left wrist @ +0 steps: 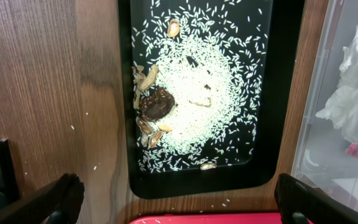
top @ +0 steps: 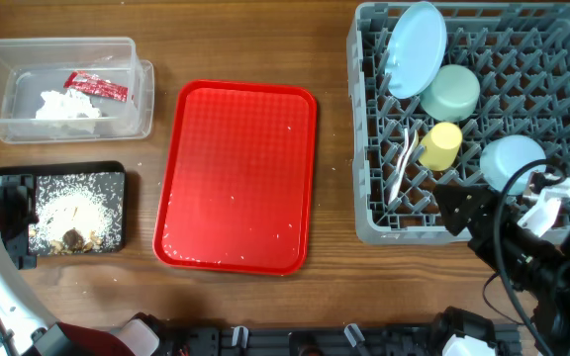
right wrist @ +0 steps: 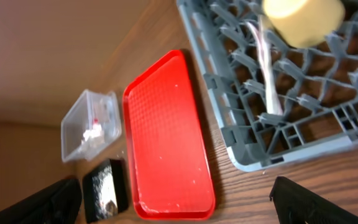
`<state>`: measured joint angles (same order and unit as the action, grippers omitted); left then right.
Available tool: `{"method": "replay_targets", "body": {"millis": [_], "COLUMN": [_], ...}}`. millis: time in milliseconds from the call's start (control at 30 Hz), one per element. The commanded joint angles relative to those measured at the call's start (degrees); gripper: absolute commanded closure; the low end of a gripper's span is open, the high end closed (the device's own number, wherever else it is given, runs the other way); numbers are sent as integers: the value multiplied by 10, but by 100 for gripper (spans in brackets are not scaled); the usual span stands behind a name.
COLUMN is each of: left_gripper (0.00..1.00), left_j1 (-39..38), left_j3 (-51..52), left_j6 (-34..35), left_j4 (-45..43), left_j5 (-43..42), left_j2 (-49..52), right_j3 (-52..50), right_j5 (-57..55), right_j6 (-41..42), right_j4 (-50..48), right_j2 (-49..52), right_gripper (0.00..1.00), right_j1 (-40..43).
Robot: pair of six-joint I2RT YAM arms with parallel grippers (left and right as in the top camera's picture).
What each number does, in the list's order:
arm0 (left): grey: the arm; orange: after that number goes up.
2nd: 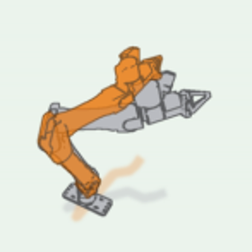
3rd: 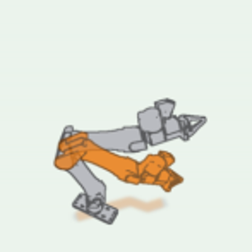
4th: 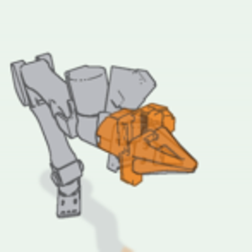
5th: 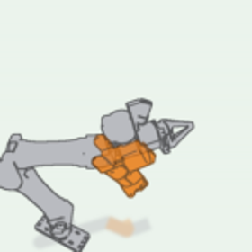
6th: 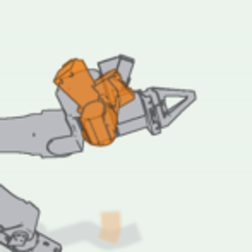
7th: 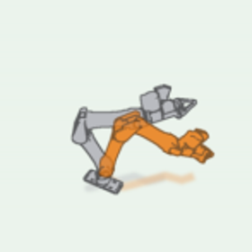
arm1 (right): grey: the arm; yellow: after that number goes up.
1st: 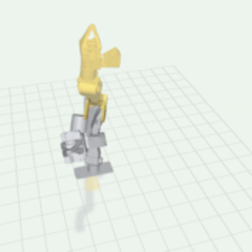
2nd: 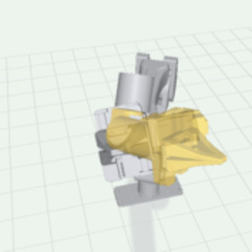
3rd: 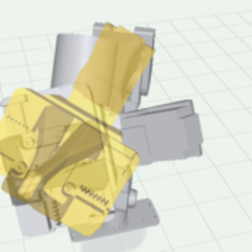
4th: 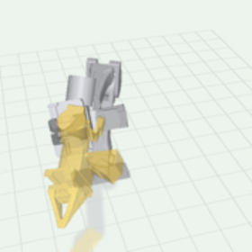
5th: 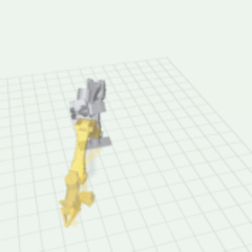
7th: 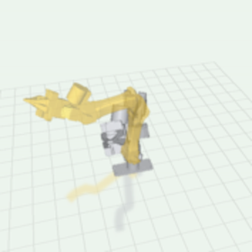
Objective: Sort waste into correct bins and load items into the dishwasher rack
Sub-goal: 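Release the bowl and withdraw right gripper down out of the rack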
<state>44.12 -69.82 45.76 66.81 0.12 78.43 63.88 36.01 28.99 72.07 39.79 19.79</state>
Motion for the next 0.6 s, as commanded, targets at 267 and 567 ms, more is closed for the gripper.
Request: {"method": "replay_targets", "body": {"millis": [267, 567], "left_gripper": [0, 0], "left_j1": [3, 3], "left_j3": [-6, -6], "left_j6": [1, 1], "left_j4": [0, 0], "left_j5": [2, 2], "left_j2": [0, 0], "right_j3": [-6, -15], "right_j5": [-181, -341], "right_j6": [42, 40], "right_j4": [-14, -136], "right_j2": [-3, -50], "right_gripper": [0, 0], "right_j1": [-129, -334]}}
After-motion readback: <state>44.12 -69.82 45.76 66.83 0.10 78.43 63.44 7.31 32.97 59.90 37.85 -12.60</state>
